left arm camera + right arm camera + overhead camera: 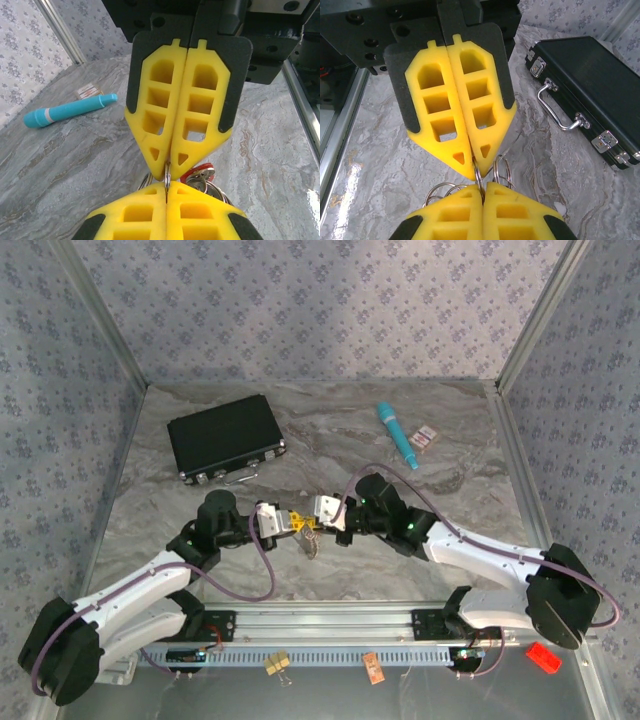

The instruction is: Put the keys on the keyring

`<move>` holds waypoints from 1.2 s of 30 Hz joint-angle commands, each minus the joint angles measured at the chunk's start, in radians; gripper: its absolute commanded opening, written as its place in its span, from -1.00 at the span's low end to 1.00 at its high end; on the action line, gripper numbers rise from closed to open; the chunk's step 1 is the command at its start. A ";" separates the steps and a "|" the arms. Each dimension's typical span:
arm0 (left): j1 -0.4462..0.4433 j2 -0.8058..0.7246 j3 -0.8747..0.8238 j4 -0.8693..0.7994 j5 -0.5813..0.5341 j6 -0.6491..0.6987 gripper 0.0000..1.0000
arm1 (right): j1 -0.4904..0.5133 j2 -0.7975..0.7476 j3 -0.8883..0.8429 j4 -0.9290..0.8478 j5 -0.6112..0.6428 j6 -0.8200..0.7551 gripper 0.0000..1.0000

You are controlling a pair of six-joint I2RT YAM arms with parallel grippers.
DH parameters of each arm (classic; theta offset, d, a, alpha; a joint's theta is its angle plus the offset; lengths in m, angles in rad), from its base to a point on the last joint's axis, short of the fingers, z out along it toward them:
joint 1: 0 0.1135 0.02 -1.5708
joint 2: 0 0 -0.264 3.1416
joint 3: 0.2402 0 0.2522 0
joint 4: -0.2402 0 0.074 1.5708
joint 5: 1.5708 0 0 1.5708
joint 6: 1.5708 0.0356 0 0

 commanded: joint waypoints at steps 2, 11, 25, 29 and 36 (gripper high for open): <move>0.000 -0.003 0.059 -0.066 -0.055 -0.001 -0.77 | 0.019 -0.004 0.076 -0.078 -0.008 -0.057 -1.00; -0.018 0.007 0.138 -0.242 -0.109 0.078 -0.77 | 0.093 0.092 0.276 -0.396 0.142 -0.212 -1.00; -0.018 -0.021 0.007 0.049 -0.017 -0.102 -1.00 | -0.005 0.010 0.025 0.026 -0.016 0.100 -0.55; -0.017 -0.023 -0.001 0.044 -0.003 -0.086 -1.00 | -0.012 0.014 0.012 0.036 0.008 0.099 -0.49; -0.017 -0.023 -0.001 0.031 -0.006 -0.069 -1.00 | -0.047 -0.033 -0.013 0.000 -0.001 0.113 -0.57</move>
